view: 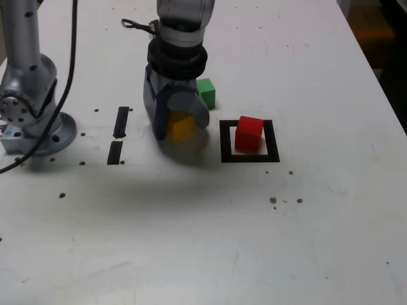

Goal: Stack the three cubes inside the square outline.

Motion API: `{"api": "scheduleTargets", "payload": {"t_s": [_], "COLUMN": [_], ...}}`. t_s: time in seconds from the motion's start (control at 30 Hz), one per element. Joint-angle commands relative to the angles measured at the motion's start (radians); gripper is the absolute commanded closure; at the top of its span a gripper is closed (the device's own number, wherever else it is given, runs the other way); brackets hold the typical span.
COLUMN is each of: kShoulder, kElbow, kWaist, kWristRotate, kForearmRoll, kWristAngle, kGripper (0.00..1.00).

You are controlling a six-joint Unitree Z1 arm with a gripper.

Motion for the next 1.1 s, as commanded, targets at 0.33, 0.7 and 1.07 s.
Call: {"api": "scheduleTargets", "payload": {"t_s": [0.33, 0.7, 1.07], "kShoulder": [-0.121, -0.054, 0.064], "kElbow": [-0.155, -0.420, -0.501], "kWaist": [-0.057, -0.138, -0.142], "kWristRotate": [0.038, 0.202, 0.347], "kForearmRoll": [0.139, 0.255, 0.274], "kWristAngle": [0.095, 0.163, 0.146], "kGripper": [0.90, 0.90, 0.90]}}
